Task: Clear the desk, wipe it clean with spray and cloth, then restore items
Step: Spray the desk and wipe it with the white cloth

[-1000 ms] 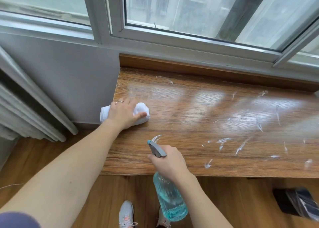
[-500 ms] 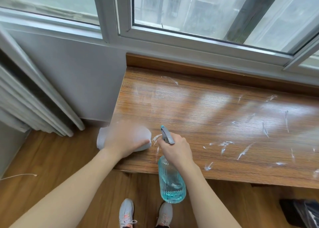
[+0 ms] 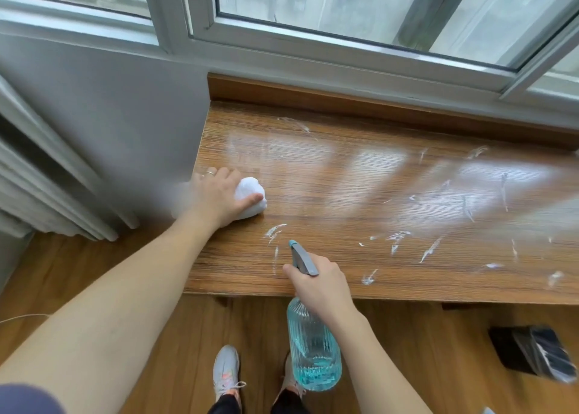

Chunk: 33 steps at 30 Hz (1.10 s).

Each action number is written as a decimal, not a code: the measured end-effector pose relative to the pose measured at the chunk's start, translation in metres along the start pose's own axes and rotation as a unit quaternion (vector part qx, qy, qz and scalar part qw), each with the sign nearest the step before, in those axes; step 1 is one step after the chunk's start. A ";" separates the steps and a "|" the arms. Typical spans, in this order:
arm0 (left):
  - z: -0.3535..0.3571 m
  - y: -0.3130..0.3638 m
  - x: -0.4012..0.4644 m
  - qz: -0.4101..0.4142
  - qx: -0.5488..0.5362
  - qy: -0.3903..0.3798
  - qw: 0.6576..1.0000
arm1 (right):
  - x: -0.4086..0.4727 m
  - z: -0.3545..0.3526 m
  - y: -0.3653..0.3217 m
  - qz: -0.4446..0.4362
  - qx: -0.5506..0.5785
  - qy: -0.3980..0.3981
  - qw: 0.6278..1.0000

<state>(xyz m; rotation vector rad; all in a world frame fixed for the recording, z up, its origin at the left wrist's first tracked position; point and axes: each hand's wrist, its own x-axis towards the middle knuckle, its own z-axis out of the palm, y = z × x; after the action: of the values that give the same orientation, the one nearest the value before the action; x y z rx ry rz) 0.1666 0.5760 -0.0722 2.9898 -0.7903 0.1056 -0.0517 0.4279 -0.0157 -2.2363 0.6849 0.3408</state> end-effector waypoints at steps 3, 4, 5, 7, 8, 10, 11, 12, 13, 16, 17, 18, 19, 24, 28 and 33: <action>0.004 0.001 -0.017 0.021 -0.014 0.014 1.000 | -0.007 0.002 0.006 0.009 0.021 -0.003 1.000; 0.004 0.002 -0.025 0.029 -0.023 0.016 0.999 | -0.009 0.003 0.007 0.011 0.026 -0.005 1.000; 0.004 0.002 -0.034 0.034 -0.031 0.018 0.999 | -0.011 0.003 0.008 0.011 0.034 -0.009 0.999; 0.004 0.003 -0.055 0.041 -0.036 0.022 0.998 | -0.013 0.004 0.012 0.009 0.045 -0.018 0.999; 0.005 0.004 -0.067 0.044 -0.037 0.023 0.998 | -0.015 0.005 0.014 0.008 0.045 -0.023 0.999; 0.005 0.007 -0.091 0.039 -0.038 0.032 0.998 | -0.016 0.006 0.017 0.004 0.047 -0.029 0.998; 0.005 0.009 -0.101 0.034 -0.037 0.036 0.998 | -0.017 0.006 0.018 0.002 0.051 -0.028 0.998; 0.005 0.012 -0.110 0.030 -0.034 0.036 0.998 | -0.018 0.006 0.019 0.000 0.052 -0.028 0.998; 0.004 0.013 -0.117 0.026 -0.031 0.036 0.999 | -0.019 0.006 0.019 -0.001 0.053 -0.028 0.998; 0.002 0.017 -0.129 0.017 -0.028 0.045 0.998 | -0.021 0.007 0.024 0.009 0.057 -0.026 0.998; 0.001 0.018 -0.131 0.014 -0.028 0.046 0.998 | -0.022 0.007 0.026 0.016 0.057 -0.022 0.998; 0.000 0.018 -0.132 0.012 -0.028 0.047 0.998 | -0.022 0.006 0.027 0.023 0.058 -0.016 0.998; 0.000 0.019 -0.132 0.011 -0.030 0.048 0.998 | -0.023 0.005 0.028 0.026 0.065 -0.011 0.997; -0.001 0.020 -0.131 0.013 -0.027 0.060 0.998 | -0.025 0.002 0.026 0.010 0.060 -0.031 0.998; 0.004 0.017 -0.129 0.012 -0.023 0.064 0.998 | -0.021 0.005 0.020 0.024 0.055 -0.021 0.998; 0.006 0.015 -0.128 0.017 -0.020 0.067 0.997 | -0.019 0.004 0.016 0.010 0.036 -0.034 0.999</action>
<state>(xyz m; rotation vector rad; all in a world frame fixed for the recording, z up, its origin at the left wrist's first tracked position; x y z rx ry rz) 0.0486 0.6253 -0.0880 2.8962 -0.8170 0.2860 -0.0768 0.4292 -0.0196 -2.1406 0.6741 0.3931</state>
